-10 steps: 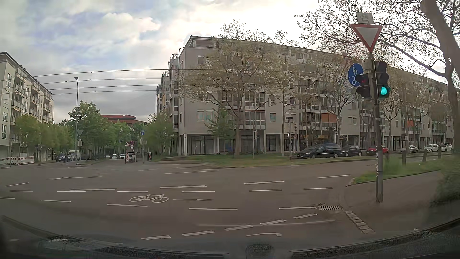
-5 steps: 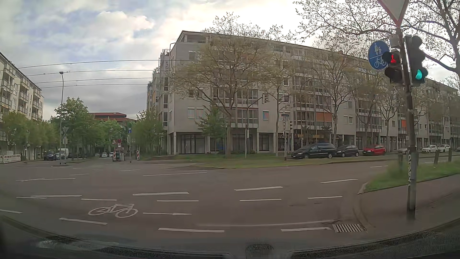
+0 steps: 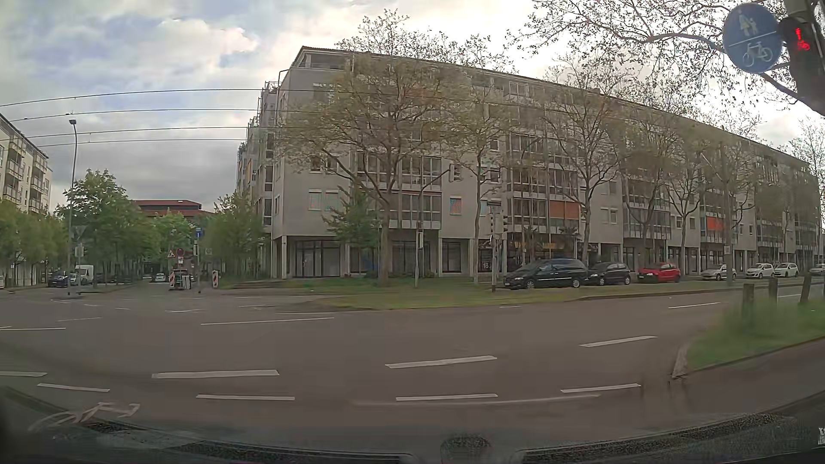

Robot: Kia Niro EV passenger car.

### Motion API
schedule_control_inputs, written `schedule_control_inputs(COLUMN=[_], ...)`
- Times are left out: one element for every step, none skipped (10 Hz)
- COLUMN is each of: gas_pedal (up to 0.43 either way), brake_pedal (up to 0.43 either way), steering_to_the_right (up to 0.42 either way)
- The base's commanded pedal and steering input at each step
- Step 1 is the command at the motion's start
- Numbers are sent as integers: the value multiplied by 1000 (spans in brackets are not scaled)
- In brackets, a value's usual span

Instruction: Follow the waypoints while adhering to traffic rules and regulations

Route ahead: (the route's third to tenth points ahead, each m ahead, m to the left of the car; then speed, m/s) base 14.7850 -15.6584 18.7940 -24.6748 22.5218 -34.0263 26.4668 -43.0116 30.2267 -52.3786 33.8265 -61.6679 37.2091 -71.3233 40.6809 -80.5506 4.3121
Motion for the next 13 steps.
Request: schedule_control_inputs(gas_pedal=[177,177,177,157,157,157,157,157,150,138,138,138,130], brake_pedal=[0,0,0,0,0,0,0,0,0,0,0,0,0], steering_to_the_right=[126,131,149,170,189,209,227,242,267,282,301,318,337])
